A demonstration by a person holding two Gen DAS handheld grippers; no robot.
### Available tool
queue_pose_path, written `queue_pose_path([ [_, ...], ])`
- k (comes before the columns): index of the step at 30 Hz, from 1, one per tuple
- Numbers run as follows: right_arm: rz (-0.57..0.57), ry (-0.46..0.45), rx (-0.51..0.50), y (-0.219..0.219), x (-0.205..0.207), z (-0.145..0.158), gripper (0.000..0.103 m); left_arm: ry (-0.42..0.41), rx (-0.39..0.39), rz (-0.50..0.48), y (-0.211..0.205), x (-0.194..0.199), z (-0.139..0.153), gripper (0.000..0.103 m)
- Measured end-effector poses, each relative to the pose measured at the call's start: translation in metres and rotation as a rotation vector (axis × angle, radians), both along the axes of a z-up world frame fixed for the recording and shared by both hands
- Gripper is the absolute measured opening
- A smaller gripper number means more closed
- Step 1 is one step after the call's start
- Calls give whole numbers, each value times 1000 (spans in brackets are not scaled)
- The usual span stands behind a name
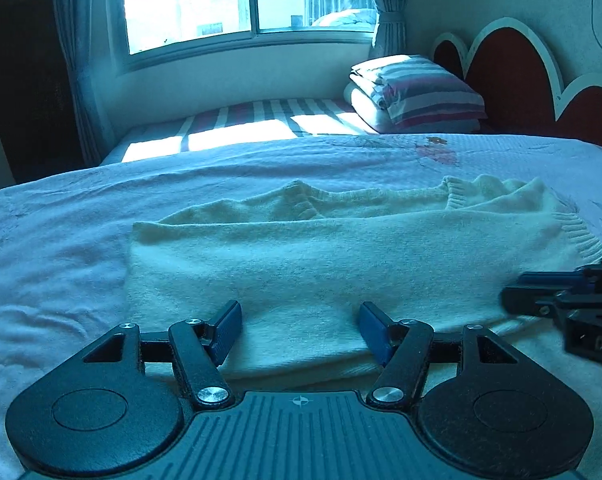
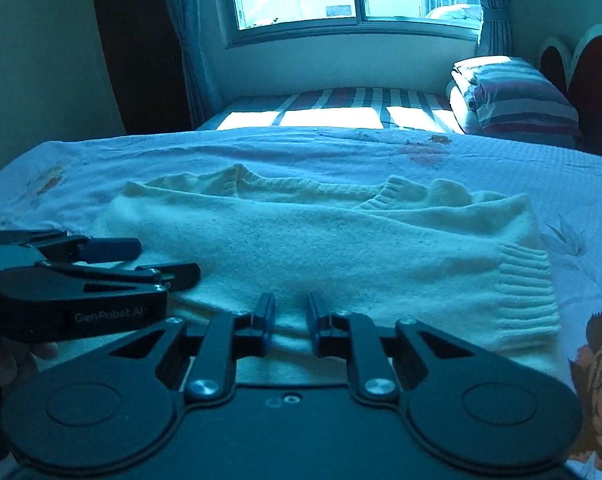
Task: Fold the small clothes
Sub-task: 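Move both tools to the long side edge of the cream sweater, then close the right tool on the sweater edge while the left tool grips beside it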
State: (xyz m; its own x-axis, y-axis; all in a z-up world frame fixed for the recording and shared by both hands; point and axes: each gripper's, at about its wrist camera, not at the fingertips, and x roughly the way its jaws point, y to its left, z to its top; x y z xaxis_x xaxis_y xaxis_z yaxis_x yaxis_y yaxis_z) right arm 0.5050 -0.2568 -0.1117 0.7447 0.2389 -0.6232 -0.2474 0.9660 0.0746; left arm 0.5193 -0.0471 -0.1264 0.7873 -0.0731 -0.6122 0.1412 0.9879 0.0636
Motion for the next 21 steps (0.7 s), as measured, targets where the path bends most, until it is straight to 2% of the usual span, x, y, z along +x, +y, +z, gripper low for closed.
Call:
queue_pose_path([
  [1, -41, -9, -34, -9, -5, 2, 16, -1, 3, 26, 11, -1, -1, 77],
  [3, -129, -10, -42, -41, -10, 2, 16, 6, -10, 52, 33, -4, -4, 79],
  [6, -214, 7, 27, -93, -18, -1, 7, 12, -9, 81, 52, -6, -5, 87],
  [8, -207, 38, 117, -109, -18, -1, 7, 23, -45, 102, 60, -8, -3, 87],
  [10, -200, 41, 136, -110, -21, 4, 14, -5, -17, 134, 62, -19, 5, 87],
  [11, -202, 19, 140, -111, -26, 10, 31, -19, -11, 145, 65, -28, 9, 87],
  [12, -201, -2, 150, -112, -32, 14, 35, -15, -19, 157, 70, -37, 11, 87],
  [16, -204, 5, 195, -130, -63, 21, 36, 17, 17, 173, 84, -83, 10, 87],
  [21, -204, 65, 272, -149, -110, 20, 40, 102, -38, 137, 98, -150, 2, 87],
])
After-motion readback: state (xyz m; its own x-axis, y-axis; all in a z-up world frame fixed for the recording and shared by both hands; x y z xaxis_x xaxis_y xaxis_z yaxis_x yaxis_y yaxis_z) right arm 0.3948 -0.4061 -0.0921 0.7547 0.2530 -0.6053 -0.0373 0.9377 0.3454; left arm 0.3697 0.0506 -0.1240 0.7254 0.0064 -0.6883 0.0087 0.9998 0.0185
